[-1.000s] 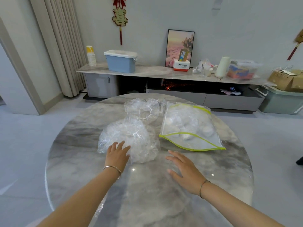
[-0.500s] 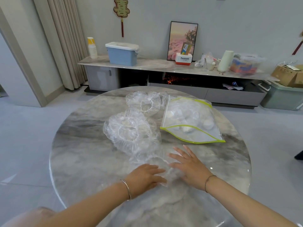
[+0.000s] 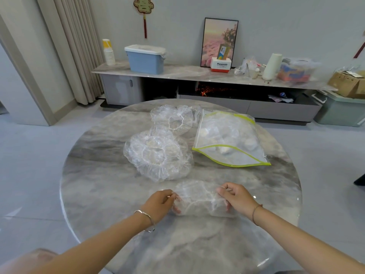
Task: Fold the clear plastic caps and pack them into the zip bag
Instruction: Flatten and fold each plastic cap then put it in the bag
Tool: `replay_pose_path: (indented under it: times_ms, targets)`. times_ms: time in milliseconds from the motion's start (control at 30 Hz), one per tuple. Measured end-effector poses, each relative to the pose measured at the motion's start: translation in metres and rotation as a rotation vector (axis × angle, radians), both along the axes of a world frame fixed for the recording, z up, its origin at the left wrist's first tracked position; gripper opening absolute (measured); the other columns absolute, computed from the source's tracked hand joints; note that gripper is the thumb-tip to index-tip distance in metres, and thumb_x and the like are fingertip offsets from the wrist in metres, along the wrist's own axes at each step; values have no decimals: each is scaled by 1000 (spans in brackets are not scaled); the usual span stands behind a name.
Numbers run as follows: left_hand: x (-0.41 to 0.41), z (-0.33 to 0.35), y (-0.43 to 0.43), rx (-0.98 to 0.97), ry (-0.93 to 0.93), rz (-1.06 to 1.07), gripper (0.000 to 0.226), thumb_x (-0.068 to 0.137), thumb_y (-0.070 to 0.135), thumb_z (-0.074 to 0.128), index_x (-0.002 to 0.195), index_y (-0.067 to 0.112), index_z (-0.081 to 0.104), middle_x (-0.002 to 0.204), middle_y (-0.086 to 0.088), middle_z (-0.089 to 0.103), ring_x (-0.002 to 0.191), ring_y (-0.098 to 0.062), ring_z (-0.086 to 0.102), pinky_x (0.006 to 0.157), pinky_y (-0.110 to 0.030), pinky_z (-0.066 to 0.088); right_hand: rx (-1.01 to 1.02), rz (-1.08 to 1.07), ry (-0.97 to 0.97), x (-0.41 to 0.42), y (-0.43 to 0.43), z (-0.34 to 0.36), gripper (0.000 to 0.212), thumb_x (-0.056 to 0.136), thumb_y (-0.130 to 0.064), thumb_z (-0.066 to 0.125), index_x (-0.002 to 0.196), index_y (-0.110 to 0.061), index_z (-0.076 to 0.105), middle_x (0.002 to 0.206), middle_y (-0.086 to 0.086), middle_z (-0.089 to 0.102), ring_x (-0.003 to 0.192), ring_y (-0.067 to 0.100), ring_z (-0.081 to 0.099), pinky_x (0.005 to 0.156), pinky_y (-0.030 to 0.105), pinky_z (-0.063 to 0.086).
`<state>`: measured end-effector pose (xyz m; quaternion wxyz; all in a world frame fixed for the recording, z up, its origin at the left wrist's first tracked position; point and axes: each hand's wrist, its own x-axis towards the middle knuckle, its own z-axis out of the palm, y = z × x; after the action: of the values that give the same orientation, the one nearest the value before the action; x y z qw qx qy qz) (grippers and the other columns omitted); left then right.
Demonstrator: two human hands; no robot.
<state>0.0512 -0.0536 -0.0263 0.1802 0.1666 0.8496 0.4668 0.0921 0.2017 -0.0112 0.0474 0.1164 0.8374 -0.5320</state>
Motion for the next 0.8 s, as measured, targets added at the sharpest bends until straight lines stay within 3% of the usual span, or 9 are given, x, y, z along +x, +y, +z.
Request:
replay_pose_path:
  times_ms: [100,167,300,400,500,567,600,700,800]
  targets:
    - [0,0,4,-19,-14,54,18,97,14,44,89,22,59,48,11,59,51,-8,49,53,-18,38,44,-65,-29,-2,-6,-7,23,92,-24,60,74,-11,55,40,-5,45,33,9,40,40,20,35]
    - [1,0,5,-89,74,115,15,95,13,48,103,23,54,62,9,58,55,0,51,61,-17,44,176,-116,-6,-4,-9,-9,17,90,-29,61,81,-15,54,51,-7,49,43,8,43,47,23,36]
    - [-3,-5,5,-283,671,49,43,91,30,44,135,28,43,113,2,52,102,-15,49,91,-25,38,403,-98,186,-4,-16,-10,29,93,-35,54,117,-19,51,111,-3,56,87,10,54,81,26,42]
    - [-6,-14,14,-415,958,-252,40,95,37,34,132,32,49,137,-1,49,124,-21,41,104,-36,27,659,131,301,2,-31,-12,62,89,-55,25,136,-19,44,142,-3,41,132,14,37,110,27,22]
    - [-3,-19,20,-623,755,-326,67,94,55,-5,145,29,31,153,-1,29,142,-25,23,117,-38,7,833,343,192,8,-43,-22,84,78,-64,-8,150,-27,16,158,-11,4,145,8,-2,109,20,-11]
    - [-6,-26,20,-653,599,-345,95,68,67,-30,150,30,3,157,5,-6,143,-16,-12,112,-32,-15,893,409,118,8,-44,-30,95,70,-71,-25,150,-29,2,157,-13,-11,143,7,-14,108,23,-18]
    - [-8,-29,19,-663,538,-357,101,60,70,-34,149,31,-5,154,8,-18,141,-15,-18,109,-31,-18,917,436,94,7,-43,-34,102,62,-71,-32,150,-30,-2,157,-13,-14,143,6,-16,108,25,-19]
    - [-11,-33,20,-681,514,-370,110,50,73,-41,147,30,-12,145,10,-27,144,-20,-14,108,-30,-17,936,461,66,7,-38,-42,110,52,-72,-39,149,-31,-8,153,-15,-20,140,4,-20,108,26,-19]
    - [-9,-34,21,-670,510,-363,109,51,73,-42,147,30,-14,153,9,-21,145,-22,-13,109,-30,-16,905,464,72,9,-37,-45,102,52,-75,-39,142,-31,-19,144,-18,-27,139,4,-22,107,23,-22]
